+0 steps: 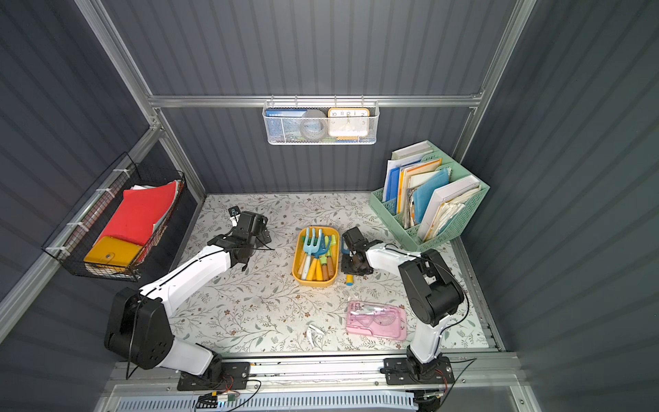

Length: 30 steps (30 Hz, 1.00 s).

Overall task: Take the hand rake out of the storage box
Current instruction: Move the rake to the center of the board.

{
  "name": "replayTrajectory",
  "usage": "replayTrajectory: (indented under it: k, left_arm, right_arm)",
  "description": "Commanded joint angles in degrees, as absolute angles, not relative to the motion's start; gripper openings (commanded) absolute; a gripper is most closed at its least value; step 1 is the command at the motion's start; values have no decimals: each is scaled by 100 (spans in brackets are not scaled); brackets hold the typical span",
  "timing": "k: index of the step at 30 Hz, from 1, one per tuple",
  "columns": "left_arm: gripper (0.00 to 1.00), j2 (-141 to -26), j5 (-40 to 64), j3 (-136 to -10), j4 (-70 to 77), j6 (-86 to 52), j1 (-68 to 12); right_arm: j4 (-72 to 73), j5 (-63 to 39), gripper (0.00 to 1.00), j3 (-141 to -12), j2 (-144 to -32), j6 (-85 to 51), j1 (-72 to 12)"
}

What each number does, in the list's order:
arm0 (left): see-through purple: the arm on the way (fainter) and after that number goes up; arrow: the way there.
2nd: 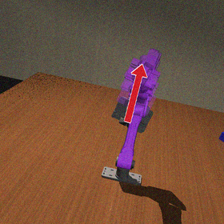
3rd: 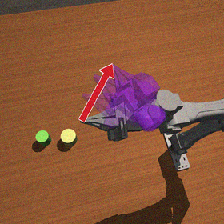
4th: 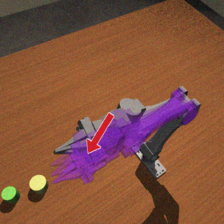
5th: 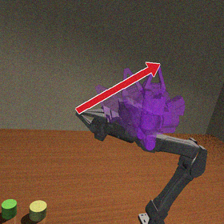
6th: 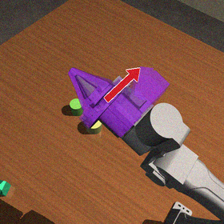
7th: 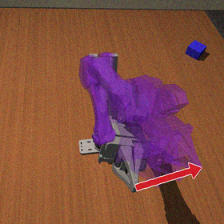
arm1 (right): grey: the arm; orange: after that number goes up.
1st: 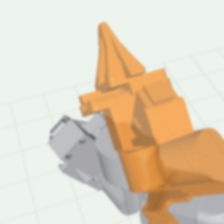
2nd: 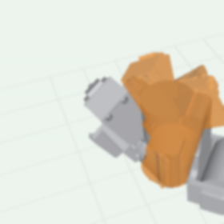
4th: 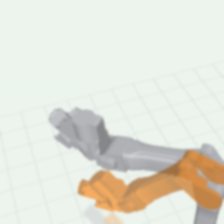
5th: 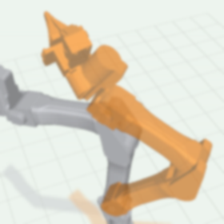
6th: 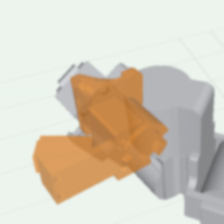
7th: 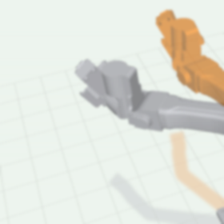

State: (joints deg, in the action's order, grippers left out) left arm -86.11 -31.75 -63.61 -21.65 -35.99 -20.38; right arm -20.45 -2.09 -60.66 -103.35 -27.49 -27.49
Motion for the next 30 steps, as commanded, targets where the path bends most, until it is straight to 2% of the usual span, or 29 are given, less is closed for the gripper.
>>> replayTrajectory:
  k: [1,6,17,24,30]
  left_arm:
    - [100,-8618,-3257,-6410,-2241,-3490,-2072]
    - [100,-8605,-3219,-6398,-2241,-3481,-2072]
    - [99,-8835,-2721,-6632,-2300,-3155,-2210]
    - [91,-9382,-2490,-7242,-2466,-3209,-3056]
    - [76,-10276,-2243,-7902,-2566,-3467,-3602]
  right_arm:
    - [-2291,-28,28,-6220,-10404,-2652,-2790]
    - [-2368,22,28,-6216,-10390,-2583,-2790]
    - [-2575,152,49,-6400,-9922,-2479,-2791]
    - [-2988,542,53,-6471,-9282,-2417,-2747]
    - [-3199,582,54,-6366,-8953,-2426,-2580]
